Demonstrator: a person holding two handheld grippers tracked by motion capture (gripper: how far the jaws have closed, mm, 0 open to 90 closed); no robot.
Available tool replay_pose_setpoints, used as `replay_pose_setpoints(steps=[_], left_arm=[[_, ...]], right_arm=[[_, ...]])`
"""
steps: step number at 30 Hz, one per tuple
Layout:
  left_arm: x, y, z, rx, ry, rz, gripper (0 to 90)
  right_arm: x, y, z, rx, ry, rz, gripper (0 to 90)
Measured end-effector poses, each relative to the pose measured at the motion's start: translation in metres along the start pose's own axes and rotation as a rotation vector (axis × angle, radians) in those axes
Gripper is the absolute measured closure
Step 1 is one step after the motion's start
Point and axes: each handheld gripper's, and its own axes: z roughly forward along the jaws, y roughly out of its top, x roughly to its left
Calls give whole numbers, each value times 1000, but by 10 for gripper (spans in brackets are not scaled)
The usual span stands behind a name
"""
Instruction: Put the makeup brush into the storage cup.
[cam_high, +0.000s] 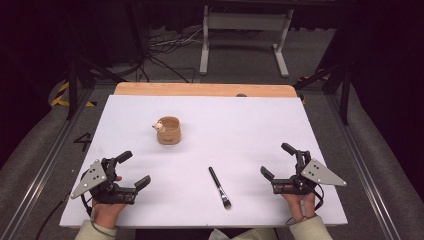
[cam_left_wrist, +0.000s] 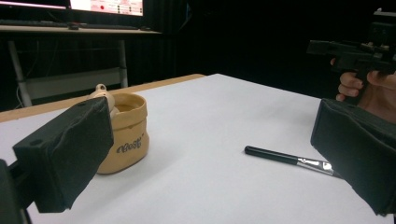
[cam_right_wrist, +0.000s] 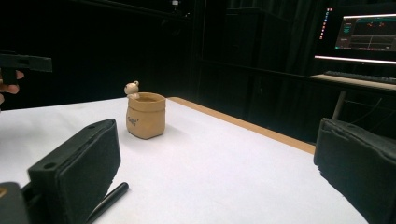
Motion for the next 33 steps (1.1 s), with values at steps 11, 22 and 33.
replay_pose_setpoints(steps=[11, 22, 33], left_arm=[[1, -3, -1, 1, 7, -17, 1], [-1, 7, 23, -1, -67, -56, 4], [-13, 17, 53, -3, -128, -49, 1]], right_arm=[[-3, 0, 2, 0, 0, -4, 12], [-3, -2, -3, 10, -2, 9, 11], [-4, -3, -8, 5, -10, 23, 8]])
